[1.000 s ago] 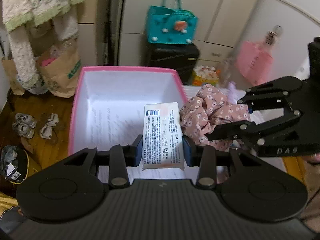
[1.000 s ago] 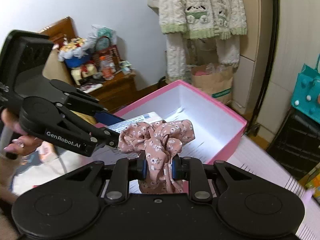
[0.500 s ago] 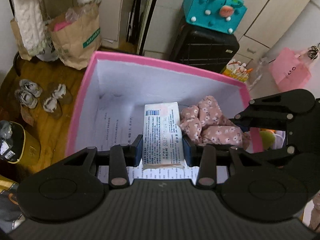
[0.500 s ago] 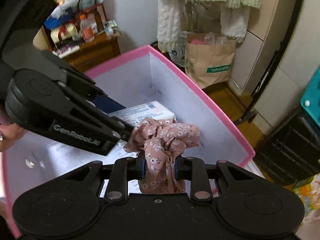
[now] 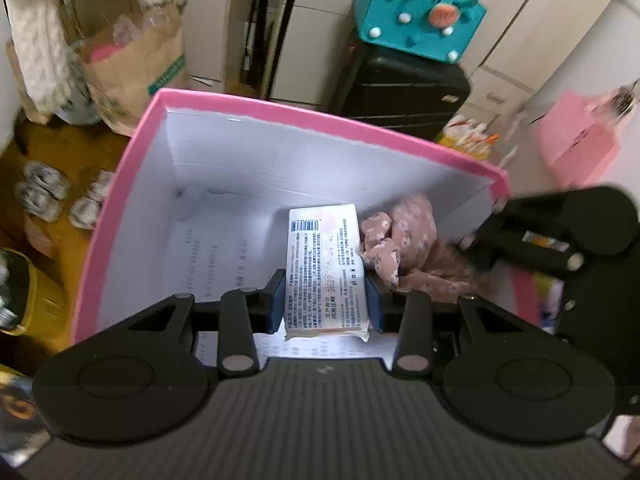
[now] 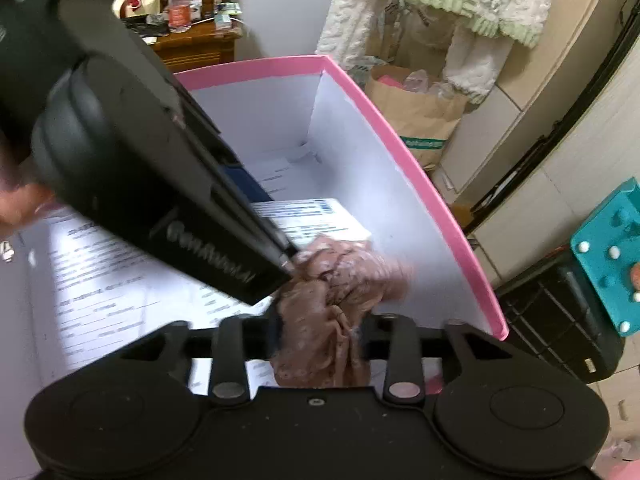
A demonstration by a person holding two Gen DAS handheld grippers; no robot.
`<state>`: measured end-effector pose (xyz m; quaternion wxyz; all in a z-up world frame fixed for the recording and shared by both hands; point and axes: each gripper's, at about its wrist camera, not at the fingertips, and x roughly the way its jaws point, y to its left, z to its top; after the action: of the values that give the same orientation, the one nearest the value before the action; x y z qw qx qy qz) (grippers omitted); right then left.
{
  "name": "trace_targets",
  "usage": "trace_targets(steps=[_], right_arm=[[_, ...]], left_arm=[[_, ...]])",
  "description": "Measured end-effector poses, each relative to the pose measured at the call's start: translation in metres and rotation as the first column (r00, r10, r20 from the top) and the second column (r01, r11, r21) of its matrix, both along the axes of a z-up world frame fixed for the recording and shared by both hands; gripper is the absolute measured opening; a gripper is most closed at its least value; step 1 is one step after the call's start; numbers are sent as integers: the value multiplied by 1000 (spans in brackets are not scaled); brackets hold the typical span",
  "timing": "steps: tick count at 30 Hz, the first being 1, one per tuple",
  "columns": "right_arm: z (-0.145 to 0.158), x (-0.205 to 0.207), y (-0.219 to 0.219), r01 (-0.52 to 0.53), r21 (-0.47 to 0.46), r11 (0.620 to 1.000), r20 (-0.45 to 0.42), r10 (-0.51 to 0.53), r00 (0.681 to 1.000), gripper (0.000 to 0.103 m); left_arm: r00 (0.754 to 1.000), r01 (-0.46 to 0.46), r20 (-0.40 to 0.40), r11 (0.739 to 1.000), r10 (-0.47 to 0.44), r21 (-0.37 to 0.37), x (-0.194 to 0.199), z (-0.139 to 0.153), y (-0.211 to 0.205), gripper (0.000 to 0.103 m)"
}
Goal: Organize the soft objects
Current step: 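Carry the wipes packet and scrunchie into the pink box and open both tools, then move the left tool to the white plush toy and close on it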
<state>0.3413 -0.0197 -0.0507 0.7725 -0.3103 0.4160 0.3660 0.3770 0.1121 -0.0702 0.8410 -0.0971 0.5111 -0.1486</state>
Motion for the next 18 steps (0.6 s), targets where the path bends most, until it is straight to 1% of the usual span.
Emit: trace_targets(steps=[1, 3, 4, 7, 10, 14, 18], right_arm=[[0, 1, 0, 9, 3, 1000, 7, -9, 1000, 59], [1, 2, 1, 15, 18, 1000, 7, -15, 1000, 61], [3, 1, 0, 18, 27, 999, 8, -18, 1000, 62], [12, -7, -7, 22, 59, 998, 20, -23, 1000, 62], [29, -21, -22, 31, 128, 991, 6, -32, 999, 63], [57, -41, -43, 58, 222, 973, -14, -57, 998, 63], [82, -61, -66, 107, 308, 945, -73, -89, 993, 63]], left_arm=[[1000, 3, 6, 1000, -4, 28, 0, 0, -2, 39], [1000, 5, 9, 997, -6, 74, 0, -1, -4, 39], [1000, 4, 8, 996, -5, 84, 1, -3, -5, 43], [1000, -29, -7, 996, 30, 89, 3, -7, -2, 51], [999, -47, 26, 995, 45, 87, -3, 0, 4, 61], [997, -28, 78, 993, 19, 115, -20, 20, 3, 62], [996, 6, 88, 992, -18, 129, -44, 40, 1, 63]])
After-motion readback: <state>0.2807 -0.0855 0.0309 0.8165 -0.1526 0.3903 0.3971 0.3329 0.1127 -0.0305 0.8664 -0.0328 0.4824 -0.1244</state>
